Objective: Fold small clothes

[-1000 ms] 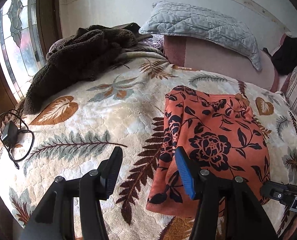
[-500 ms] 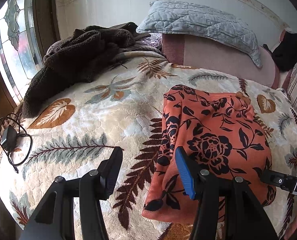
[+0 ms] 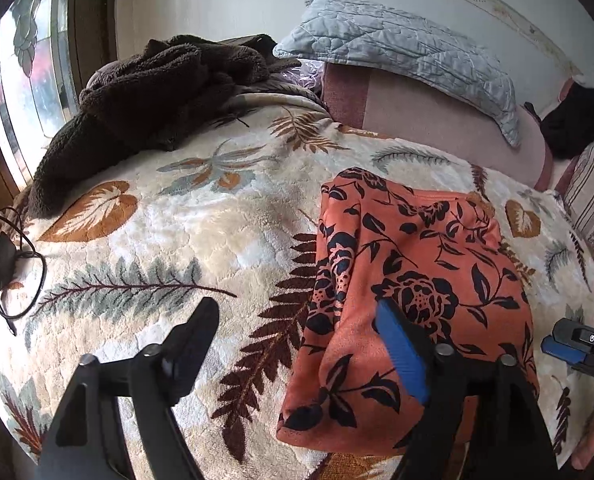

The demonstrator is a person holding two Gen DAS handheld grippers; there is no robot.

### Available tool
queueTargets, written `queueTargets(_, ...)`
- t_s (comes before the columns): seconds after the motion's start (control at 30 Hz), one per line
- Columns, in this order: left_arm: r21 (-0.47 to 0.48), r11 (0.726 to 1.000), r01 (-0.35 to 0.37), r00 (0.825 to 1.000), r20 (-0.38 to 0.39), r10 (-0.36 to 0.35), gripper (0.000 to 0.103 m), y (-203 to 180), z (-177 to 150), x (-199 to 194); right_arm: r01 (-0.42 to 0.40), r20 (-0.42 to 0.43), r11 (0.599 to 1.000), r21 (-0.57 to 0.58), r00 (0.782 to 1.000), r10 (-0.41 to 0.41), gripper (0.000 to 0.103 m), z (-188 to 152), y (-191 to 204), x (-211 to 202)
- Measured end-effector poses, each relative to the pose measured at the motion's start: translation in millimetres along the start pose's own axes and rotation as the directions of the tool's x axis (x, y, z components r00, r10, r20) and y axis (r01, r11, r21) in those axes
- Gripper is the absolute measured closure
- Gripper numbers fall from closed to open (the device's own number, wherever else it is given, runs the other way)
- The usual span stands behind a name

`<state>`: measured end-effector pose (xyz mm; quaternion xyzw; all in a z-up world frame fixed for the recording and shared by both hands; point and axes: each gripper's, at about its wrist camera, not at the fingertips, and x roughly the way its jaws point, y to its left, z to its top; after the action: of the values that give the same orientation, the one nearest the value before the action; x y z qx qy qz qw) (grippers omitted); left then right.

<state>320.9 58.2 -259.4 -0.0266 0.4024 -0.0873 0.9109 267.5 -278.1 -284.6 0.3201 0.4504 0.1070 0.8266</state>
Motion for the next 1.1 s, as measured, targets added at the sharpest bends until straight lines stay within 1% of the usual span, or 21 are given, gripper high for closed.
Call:
queueTargets(0.03, -0.039, 0.999, 0.036, 0.999, -0.013, -0.036, 0.014, 7, 2, 2, -0.007, -0.006, 1.000, 0.030, 1.000, 0.007, 0.033, 4, -8, -3)
queueTargets(0.07, -0.084, 0.992, 0.097, 0.994, -0.032, -0.100, 0.013, 14, 4, 5, -0.014, -0.013, 0.998, 0.058, 1.000, 0.015, 0.032, 9, -17, -5)
queueTargets(0.1, -0.137, 0.976, 0.170, 0.982, -0.056, -0.179, 0.013, 23, 5, 11, -0.020, -0.020, 0.996, 0.085, 1.000, 0.022, 0.031, 12, -26, -6)
queueTargets(0.13, -0.198, 0.955, 0.221, 0.966, -0.089, -0.242, 0.012, 31, 5, 20, -0.028, -0.027, 0.993, 0.111, 0.999, 0.032, 0.030, 16, -34, -7)
queueTargets(0.2, -0.337, 0.907, 0.251, 0.937, -0.151, -0.315, 0.012, 48, 3, 37, -0.066, -0.042, 0.985, 0.161, 0.996, 0.074, 0.028, 23, -49, -5)
queueTargets(0.27, -0.427, 0.857, 0.287, 0.911, -0.154, -0.382, 0.012, 61, 1, 49, -0.117, -0.056, 0.969, 0.219, 0.990, 0.132, 0.027, 26, -62, 2)
queueTargets(0.37, -0.494, 0.800, 0.340, 0.869, -0.159, -0.468, 0.012, 64, -1, 62, -0.162, -0.071, 0.942, 0.295, 0.979, 0.191, 0.025, 27, -77, 17)
queueTargets(0.4, -0.496, 0.793, 0.354, 0.856, -0.169, -0.488, 0.012, 62, -1, 65, -0.167, -0.076, 0.934, 0.317, 0.977, 0.201, 0.025, 27, -82, 23)
queueTargets(0.43, -0.489, 0.797, 0.355, 0.850, -0.186, -0.493, 0.012, 57, -2, 69, -0.175, -0.085, 0.925, 0.338, 0.973, 0.215, 0.025, 27, -87, 28)
queueTargets(0.5, -0.459, 0.819, 0.345, 0.850, -0.219, -0.480, 0.011, 48, -1, 73, -0.195, -0.092, 0.909, 0.367, 0.965, 0.244, 0.025, 28, -91, 37)
queueTargets(0.53, -0.447, 0.826, 0.343, 0.848, -0.231, -0.477, 0.011, 43, 0, 76, -0.205, -0.091, 0.911, 0.358, 0.963, 0.253, 0.025, 30, -90, 40)
queueTargets(0.67, -0.420, 0.833, 0.362, 0.836, -0.250, -0.489, 0.008, 28, 2, 83, -0.226, -0.100, 0.914, 0.337, 0.957, 0.273, 0.024, 34, -85, 52)
queueTargets(0.7, -0.410, 0.832, 0.373, 0.830, -0.254, -0.497, 0.008, 23, 3, 85, -0.234, -0.099, 0.914, 0.333, 0.955, 0.280, 0.024, 36, -83, 54)
queueTargets(0.77, -0.396, 0.824, 0.405, 0.805, -0.273, -0.527, 0.008, 12, 3, 90, -0.247, -0.103, 0.911, 0.330, 0.950, 0.295, 0.024, 40, -81, 60)
queueTargets(0.8, -0.378, 0.831, 0.408, 0.804, -0.281, -0.523, 0.007, 6, 3, 91, -0.257, -0.103, 0.909, 0.329, 0.947, 0.305, 0.024, 42, -80, 64)
queueTargets(0.83, -0.351, 0.844, 0.407, 0.811, -0.286, -0.510, 0.006, 0, 3, 91, -0.268, -0.104, 0.906, 0.328, 0.943, 0.316, 0.024, 44, -78, 68)
queueTargets(0.87, -0.328, 0.850, 0.412, 0.812, -0.292, -0.506, 0.006, -5, 3, 91, -0.276, -0.105, 0.905, 0.325, 0.940, 0.324, 0.024, 46, -76, 72)
queueTargets(0.97, -0.334, 0.838, 0.431, 0.800, -0.289, -0.526, 0.006, -10, 5, 96, -0.273, -0.117, 0.915, 0.296, 0.941, 0.318, 0.022, 54, -63, 86)
queueTargets(1.03, -0.369, 0.811, 0.454, 0.780, -0.276, -0.562, 0.006, -8, 6, 99, -0.275, -0.124, 0.923, 0.268, 0.941, 0.316, 0.022, 59, -56, 93)
queueTargets(1.07, -0.381, 0.802, 0.461, 0.774, -0.270, -0.573, 0.006, -7, 6, 101, -0.275, -0.128, 0.928, 0.252, 0.941, 0.313, 0.022, 60, -53, 96)
queueTargets(1.1, -0.386, 0.798, 0.462, 0.773, -0.267, -0.576, 0.006, -8, 6, 102, -0.273, -0.133, 0.934, 0.232, 0.942, 0.309, 0.022, 62, -49, 100)
